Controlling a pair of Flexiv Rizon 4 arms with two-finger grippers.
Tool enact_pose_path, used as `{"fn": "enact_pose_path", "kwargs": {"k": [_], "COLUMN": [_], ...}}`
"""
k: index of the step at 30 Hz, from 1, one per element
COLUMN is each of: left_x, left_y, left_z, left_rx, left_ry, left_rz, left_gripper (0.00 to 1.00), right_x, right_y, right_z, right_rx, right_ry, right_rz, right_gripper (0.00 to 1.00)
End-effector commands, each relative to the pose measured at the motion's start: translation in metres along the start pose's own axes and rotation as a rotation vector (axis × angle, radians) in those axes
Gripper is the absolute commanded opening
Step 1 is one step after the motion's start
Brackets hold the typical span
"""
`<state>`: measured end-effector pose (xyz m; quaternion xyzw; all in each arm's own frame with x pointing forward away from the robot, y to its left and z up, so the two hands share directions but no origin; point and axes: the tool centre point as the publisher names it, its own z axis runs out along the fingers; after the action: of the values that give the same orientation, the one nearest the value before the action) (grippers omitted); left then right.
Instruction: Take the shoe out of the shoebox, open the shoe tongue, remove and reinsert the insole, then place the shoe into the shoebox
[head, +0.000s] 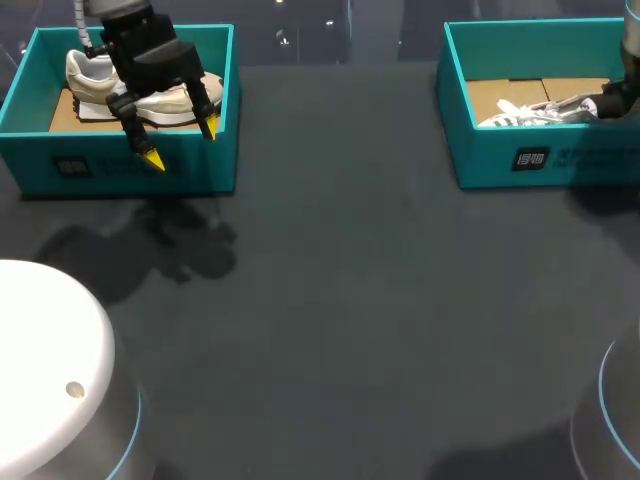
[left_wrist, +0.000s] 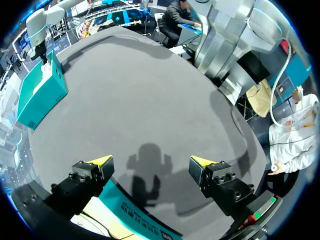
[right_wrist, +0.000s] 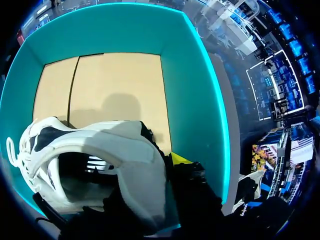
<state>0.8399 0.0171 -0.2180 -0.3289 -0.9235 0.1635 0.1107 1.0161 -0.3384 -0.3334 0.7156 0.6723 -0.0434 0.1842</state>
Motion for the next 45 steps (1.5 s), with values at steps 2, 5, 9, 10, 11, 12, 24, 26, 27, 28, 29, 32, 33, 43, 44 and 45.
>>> {"fn": "enact_pose_path", "kwargs": {"k": [2,5,9,10,11,12,24,26,27,28,29,32,33,43,44,45], "left_x": [0.001,0.001,0.001,0.001,0.001,0.001,0.001,0.001,0.001,0.001,0.001,0.001,0.001,0.001,0.001,0.001], "left_y": [0.0,0.0,0.0,0.0,0.0,0.0,0.0,0.0,0.0,0.0,0.0,0.0,0.0,0.0,0.0,0.0], "left_z": [0.0,0.0,0.0,0.0,0.0,0.0,0.0,0.0,0.0,0.0,0.0,0.0,0.0,0.0,0.0,0.0], "left_rx": [-0.002,-0.002,-0.002,-0.002,-0.002,-0.002,-0.002,-0.002,-0.002,-0.002,-0.002,-0.002,-0.002,-0.002,-0.002,-0.002], "left_ry": [-0.002,-0.002,-0.002,-0.002,-0.002,-0.002,-0.002,-0.002,-0.002,-0.002,-0.002,-0.002,-0.002,-0.002,-0.002,-0.002], "left_rz": [0.001,0.001,0.001,0.001,0.001,0.001,0.001,0.001,0.001,0.001,0.001,0.001,0.001,0.001,0.001,0.001], "left_gripper": [1.0,1.0,1.0,1.0,1.0,1.0,1.0,1.0,1.0,1.0,1.0,1.0,1.0,1.0,1.0,1.0], "right_x": [0.0,0.0,0.001,0.002,0.003,0.003,0.004,0.003,0.003,0.003,0.002,0.002,0.002,0.002,0.002,0.002], "right_y": [0.002,0.002,0.004,0.004,0.004,0.005,0.002,0.002,0.002,0.002,0.002,0.002,0.002,0.003,0.003,0.003], "right_z": [0.009,0.013,0.02,0.022,0.023,0.024,0.035,0.035,0.034,0.034,0.033,0.03,0.029,0.016,0.014,0.013], "right_rx": [0.004,0.012,0.032,0.037,0.04,0.041,0.077,0.078,0.079,0.078,0.078,0.076,0.076,0.075,0.075,0.076], "right_ry": [0.003,0.003,0.003,0.002,0.002,0.003,0.041,0.048,0.051,0.053,0.056,0.06,0.06,0.083,0.087,0.091], "right_rz": [-0.001,-0.001,-0.006,-0.008,-0.01,-0.01,-0.003,-0.003,-0.003,-0.003,-0.003,-0.004,-0.004,-0.004,-0.005,-0.007], "right_gripper": [0.0,0.0,0.0,0.0,0.0,0.0,0.24,0.26,0.27,0.29,0.31,0.39,0.41,0.5,0.53,0.56]}}
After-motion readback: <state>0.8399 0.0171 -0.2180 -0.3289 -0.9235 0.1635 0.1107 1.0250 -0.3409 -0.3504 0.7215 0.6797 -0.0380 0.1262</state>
